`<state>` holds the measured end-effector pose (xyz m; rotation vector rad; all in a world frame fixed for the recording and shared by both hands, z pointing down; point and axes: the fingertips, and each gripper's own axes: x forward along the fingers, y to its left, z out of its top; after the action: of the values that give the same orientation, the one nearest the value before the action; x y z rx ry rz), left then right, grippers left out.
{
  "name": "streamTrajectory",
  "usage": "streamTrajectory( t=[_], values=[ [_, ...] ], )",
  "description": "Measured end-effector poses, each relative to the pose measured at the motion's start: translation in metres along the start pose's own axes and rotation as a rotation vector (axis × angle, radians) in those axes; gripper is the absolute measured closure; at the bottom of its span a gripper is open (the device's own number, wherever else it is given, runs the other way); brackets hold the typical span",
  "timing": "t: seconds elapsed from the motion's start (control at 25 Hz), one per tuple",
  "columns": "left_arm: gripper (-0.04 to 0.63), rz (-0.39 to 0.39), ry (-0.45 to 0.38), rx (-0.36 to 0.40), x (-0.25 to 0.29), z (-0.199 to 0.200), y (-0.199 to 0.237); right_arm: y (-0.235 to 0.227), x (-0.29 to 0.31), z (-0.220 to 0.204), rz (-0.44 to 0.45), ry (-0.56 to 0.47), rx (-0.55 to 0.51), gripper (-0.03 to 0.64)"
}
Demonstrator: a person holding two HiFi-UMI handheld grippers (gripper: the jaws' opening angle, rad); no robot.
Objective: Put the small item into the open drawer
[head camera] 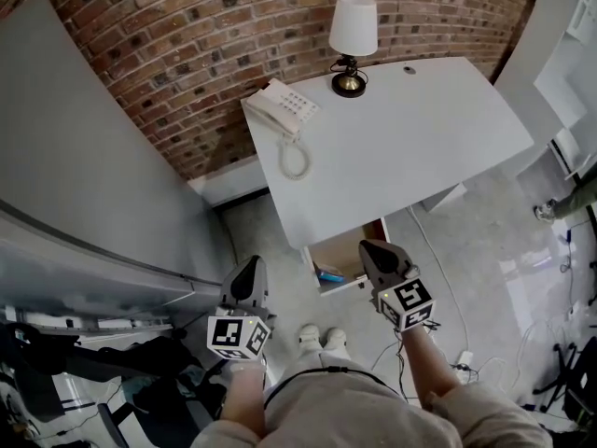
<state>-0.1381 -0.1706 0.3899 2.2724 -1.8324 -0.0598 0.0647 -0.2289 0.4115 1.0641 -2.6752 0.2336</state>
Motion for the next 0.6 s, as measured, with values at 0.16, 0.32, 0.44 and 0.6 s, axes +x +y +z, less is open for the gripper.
streamTrajectory(
  t=[0.16,0.32,0.44,0.6],
  values=[
    [0.589,-0.007,-0.006,0.038,0.001,0.016,-0.003,-0.003,-0.002,0.015,-0.003,-0.026,-0.003,0.612],
    [0.589,0.002,-0.034,0.039,-0.003,0.03,-0.001,-0.002,-0.005,0.025,-0.004,-0.048,-0.009,0.612],
    [0.589,0.009,-0.055,0.033,-0.005,0.041,0.002,-0.006,-0.007,0.033,-0.013,-0.064,-0.007,0.612],
    [0.589,0.021,-0.062,0.053,-0.007,0.05,0.005,-0.012,-0.011,0.044,-0.027,-0.09,0.002,0.612]
  ],
)
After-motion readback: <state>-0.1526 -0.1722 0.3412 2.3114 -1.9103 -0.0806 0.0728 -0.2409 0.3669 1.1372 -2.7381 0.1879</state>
